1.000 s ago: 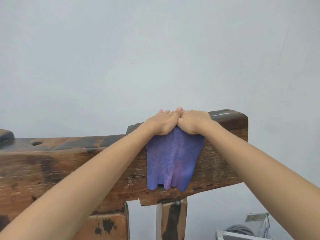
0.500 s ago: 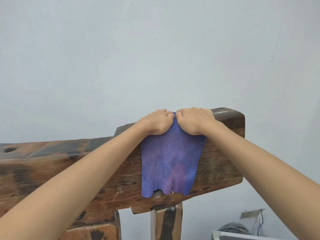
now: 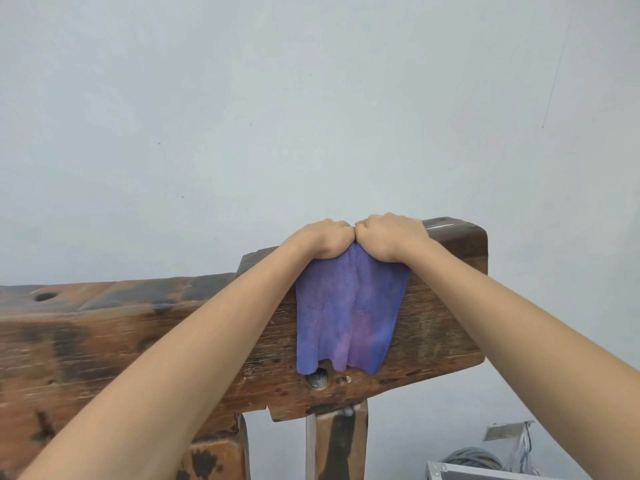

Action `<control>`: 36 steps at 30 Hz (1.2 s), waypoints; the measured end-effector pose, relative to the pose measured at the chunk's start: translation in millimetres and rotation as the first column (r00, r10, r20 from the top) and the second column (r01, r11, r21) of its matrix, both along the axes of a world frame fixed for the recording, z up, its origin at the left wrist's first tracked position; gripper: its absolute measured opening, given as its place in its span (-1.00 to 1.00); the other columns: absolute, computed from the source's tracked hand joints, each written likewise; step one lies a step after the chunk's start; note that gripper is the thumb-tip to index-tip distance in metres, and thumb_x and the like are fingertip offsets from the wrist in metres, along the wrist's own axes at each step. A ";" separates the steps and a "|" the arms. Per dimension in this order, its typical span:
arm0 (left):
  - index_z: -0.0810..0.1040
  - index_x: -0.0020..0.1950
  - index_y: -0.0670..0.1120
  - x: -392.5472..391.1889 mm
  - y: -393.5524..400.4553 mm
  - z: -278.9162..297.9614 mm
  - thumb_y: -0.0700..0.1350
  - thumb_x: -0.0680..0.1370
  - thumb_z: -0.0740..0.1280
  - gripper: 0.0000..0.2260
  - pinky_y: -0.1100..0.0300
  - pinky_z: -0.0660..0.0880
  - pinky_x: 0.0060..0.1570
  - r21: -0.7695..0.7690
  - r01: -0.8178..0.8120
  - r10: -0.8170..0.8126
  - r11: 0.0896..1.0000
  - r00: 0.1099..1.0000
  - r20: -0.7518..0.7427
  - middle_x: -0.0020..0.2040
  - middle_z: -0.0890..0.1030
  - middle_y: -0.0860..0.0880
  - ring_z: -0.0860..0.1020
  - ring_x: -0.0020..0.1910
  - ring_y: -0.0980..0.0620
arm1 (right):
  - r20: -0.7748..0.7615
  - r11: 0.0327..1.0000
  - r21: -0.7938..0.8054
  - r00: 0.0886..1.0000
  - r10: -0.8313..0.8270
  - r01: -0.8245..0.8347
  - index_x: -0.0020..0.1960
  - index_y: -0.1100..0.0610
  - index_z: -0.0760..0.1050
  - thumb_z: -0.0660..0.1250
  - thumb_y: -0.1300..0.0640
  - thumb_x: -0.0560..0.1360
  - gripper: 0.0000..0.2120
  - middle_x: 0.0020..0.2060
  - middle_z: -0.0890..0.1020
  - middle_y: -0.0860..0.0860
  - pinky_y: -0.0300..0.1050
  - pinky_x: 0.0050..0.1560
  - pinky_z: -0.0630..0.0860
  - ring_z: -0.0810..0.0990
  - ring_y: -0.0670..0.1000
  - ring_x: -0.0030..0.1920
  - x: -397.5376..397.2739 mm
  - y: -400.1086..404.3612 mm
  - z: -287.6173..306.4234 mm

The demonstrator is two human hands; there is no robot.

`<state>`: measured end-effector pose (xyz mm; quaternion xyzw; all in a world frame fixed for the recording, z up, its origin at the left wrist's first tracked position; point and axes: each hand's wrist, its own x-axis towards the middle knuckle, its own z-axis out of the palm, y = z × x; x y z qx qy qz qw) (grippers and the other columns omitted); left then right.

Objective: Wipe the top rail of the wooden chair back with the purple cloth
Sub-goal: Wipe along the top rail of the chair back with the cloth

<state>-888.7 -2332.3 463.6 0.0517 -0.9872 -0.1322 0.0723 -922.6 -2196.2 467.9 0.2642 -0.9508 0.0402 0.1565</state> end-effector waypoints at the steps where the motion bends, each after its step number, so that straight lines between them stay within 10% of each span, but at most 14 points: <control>1: 0.37 0.54 -0.05 3.2 -0.5 -0.3 -0.03 0.66 -0.07 -0.51 -0.07 0.25 0.46 -0.009 0.021 -0.021 1.000 1.000 -0.006 0.52 0.38 -0.19 0.36 0.47 -0.16 | -0.040 1.000 -0.004 0.999 0.008 -0.009 0.27 -0.02 0.56 -0.06 -0.04 0.60 -0.53 0.30 0.60 0.05 0.04 0.00 0.31 0.56 0.17 0.25 3.0 3.4 -3.9; 9: 0.34 0.55 0.00 16.2 8.0 -15.6 0.08 0.66 -0.15 -0.47 -0.11 0.19 0.50 -0.111 0.155 -0.167 0.982 0.980 -0.105 0.56 0.36 -0.03 0.27 0.55 -0.02 | -0.394 0.995 -0.072 0.918 0.037 -0.070 0.09 0.08 0.57 -0.10 -0.07 0.65 -0.52 0.11 0.68 0.01 0.07 0.15 0.50 0.62 0.14 0.16 21.7 34.8 -32.5; 13: 0.16 0.64 0.01 2.7 9.9 -8.7 0.02 0.68 -0.15 -0.48 -0.04 0.05 0.57 -0.071 0.195 -0.197 0.978 0.980 -0.032 0.64 0.18 0.03 0.11 0.62 0.05 | -0.272 0.995 -0.066 0.961 0.051 -0.072 0.15 0.04 0.56 -0.09 -0.04 0.63 -0.55 0.23 0.63 -0.02 0.06 0.07 0.43 0.60 0.11 0.21 10.0 30.8 -19.5; 26: 0.48 0.44 -0.05 -37.5 22.8 6.4 0.03 0.59 -0.11 -0.45 -0.09 0.23 0.47 -0.012 0.093 -0.093 0.996 0.996 0.007 0.54 0.40 -0.13 0.36 0.47 -0.11 | 0.092 0.993 0.120 0.996 0.004 -0.015 0.39 -0.04 0.50 -0.05 -0.06 0.59 -0.50 0.39 0.54 0.05 0.06 0.10 0.32 0.50 0.14 0.34 -33.2 25.9 18.9; 36: 0.20 0.62 0.04 -14.2 29.5 1.2 0.01 0.69 -0.11 -0.51 -0.03 0.11 0.55 0.000 0.277 -0.277 0.961 0.961 -0.019 0.62 0.25 0.04 0.21 0.59 0.04 | -0.329 0.999 -0.012 0.944 -0.032 0.030 0.17 0.09 0.57 -0.10 -0.04 0.64 -0.51 0.20 0.64 0.05 0.08 -0.01 0.45 0.64 0.16 0.14 7.2 46.1 -18.1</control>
